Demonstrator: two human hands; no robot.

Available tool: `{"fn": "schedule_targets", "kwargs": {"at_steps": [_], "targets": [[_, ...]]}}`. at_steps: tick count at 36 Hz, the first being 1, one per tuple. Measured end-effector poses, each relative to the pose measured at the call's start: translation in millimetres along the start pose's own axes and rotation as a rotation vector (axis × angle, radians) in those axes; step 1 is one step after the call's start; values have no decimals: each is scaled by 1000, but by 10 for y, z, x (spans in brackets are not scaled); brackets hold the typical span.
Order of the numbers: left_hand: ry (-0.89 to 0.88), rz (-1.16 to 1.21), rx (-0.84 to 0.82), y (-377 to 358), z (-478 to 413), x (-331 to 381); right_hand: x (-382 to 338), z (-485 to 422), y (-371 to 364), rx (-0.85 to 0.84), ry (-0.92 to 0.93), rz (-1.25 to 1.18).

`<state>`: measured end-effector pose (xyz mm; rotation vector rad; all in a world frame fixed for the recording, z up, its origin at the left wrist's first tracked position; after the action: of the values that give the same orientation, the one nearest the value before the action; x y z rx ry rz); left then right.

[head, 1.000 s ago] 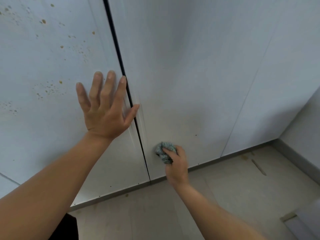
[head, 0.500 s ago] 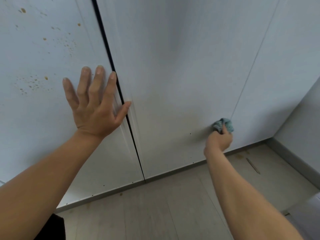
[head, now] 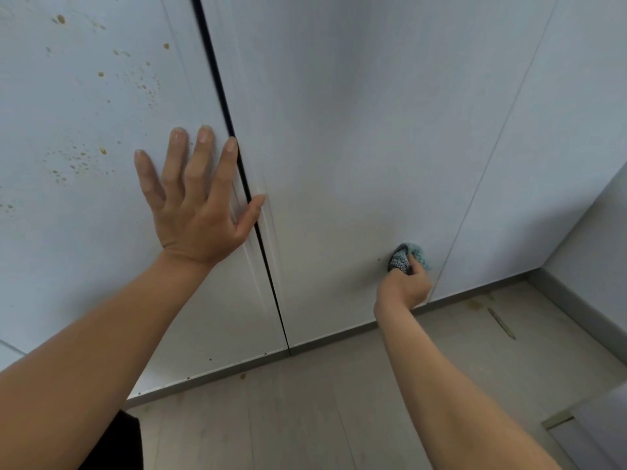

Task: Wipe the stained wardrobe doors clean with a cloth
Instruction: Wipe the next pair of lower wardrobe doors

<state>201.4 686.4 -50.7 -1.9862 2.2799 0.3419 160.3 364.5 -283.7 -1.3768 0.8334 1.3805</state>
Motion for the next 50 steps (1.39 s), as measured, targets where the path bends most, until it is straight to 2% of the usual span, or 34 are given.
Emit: {"fn": "schedule_targets", "kwargs": {"at_steps": [2,5,8,10,13,18,21,23,25,27,29,34,35,37,41,44,46,50], "targets": [[-3,-1,6,-7,8,0,16,299,-101,-39,44,-8],[1,5,0,-7,12,-1,105,642,-211,-190,84,0],[7,4,-5,-1,2,2,122,571,-190,-294,133,58],[7,10,-7,1,4,-2,32,345,-79,-210,134,48],[2,14,-9,-5,6,-3,-108,-58,84,17,46,-34],[-1,10,0,-20,8,-8,-468,-93,-98,21,187,55],[-4,12,2,-16,9,-3,-420,520,-236,-103,246,132],[-3,9,2,-15,10,-3,-247,961,-353,-283,285,173],[-3,13,0,-6,-2,6,-10,1268,-463,-493,254,244],[1,15,-5,-4,-5,3,152,1335,-488,-583,189,246],[2,21,-9,-12,-7,-12,155,1176,-413,-477,165,201],[6,49,-42,-12,-34,27,82,444,-97,-37,86,154],[12,47,-48,-10,-35,18,55,387,-84,-4,80,162],[19,51,-63,-7,-20,-1,20,450,-139,-48,101,199],[22,48,-60,3,-28,2,39,1077,-381,-346,297,290],[28,56,-63,5,-38,8,161,1433,-501,-579,355,352],[33,56,-65,-3,-28,-7,96,1491,-518,-617,403,352],[38,61,-70,-6,-27,-13,-343,1664,-603,-623,851,266]]}}
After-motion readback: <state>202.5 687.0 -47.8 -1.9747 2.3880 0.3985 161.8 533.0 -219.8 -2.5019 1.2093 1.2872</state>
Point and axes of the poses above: each hand's wrist, its own z-axis away from the middle knuckle, its own y-axis out of the back of the hand, x = y × z, the point moved 8 cm from there along -z, towards the middle knuckle, and after that the axes turned 6 degrees about y, right-handed, at the moved point
